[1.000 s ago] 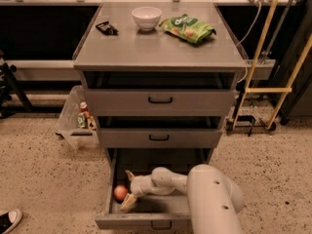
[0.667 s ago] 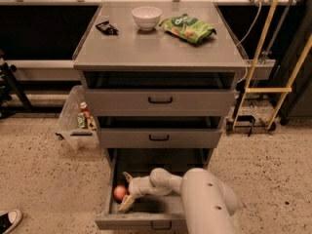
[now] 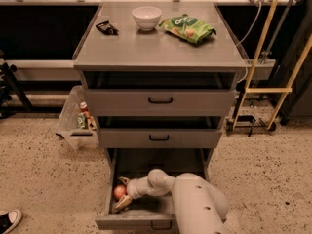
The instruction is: Pick apple from bottom drawer and place on counter
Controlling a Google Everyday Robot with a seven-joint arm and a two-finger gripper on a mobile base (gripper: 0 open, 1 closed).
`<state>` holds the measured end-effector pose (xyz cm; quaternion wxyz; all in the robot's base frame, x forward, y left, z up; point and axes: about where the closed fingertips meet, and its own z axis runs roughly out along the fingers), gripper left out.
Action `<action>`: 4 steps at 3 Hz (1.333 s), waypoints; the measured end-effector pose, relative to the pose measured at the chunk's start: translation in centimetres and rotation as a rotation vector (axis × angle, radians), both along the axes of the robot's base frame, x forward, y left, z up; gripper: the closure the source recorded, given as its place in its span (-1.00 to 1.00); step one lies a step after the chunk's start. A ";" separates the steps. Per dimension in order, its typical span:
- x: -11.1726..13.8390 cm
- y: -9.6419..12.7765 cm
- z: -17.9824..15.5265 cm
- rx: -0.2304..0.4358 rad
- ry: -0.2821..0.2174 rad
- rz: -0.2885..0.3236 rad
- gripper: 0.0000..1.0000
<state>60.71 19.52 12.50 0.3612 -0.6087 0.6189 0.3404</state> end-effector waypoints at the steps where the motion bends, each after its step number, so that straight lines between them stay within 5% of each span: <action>1: 0.1 -0.2 -0.1 0.012 -0.001 -0.008 -0.15; 3: 0.4 -2.0 0.7 0.033 -0.023 -0.052 0.78; 4: 0.2 -4.4 2.6 0.048 -0.060 -0.074 1.00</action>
Offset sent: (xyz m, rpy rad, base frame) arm 0.0074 -0.0231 0.0069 0.0361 -0.0263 -0.0577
